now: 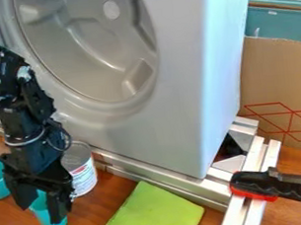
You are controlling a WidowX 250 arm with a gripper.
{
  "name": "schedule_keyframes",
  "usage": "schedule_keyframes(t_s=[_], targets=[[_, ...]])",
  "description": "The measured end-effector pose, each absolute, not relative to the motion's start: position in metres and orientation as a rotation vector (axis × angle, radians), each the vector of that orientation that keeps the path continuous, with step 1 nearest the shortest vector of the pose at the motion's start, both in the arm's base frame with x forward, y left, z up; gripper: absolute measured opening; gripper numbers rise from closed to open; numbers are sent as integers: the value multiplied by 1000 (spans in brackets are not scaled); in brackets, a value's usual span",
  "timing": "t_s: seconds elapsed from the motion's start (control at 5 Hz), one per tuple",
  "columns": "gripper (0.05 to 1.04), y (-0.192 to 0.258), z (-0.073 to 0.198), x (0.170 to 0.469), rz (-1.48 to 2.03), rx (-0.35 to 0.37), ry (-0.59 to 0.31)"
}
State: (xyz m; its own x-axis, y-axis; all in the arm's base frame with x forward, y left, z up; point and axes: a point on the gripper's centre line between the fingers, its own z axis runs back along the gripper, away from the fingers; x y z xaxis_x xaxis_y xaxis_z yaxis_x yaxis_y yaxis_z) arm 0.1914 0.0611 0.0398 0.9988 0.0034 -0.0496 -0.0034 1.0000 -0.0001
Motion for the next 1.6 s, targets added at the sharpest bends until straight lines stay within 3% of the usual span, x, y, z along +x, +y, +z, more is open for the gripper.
schedule_keyframes(t_s=[0.6, 1.2, 1.6], targets=[[1000, 60, 28, 206, -9, -9, -29], [960, 65, 5, 204, 50, 5, 25], [382, 69, 1, 200, 54, 0, 35]])
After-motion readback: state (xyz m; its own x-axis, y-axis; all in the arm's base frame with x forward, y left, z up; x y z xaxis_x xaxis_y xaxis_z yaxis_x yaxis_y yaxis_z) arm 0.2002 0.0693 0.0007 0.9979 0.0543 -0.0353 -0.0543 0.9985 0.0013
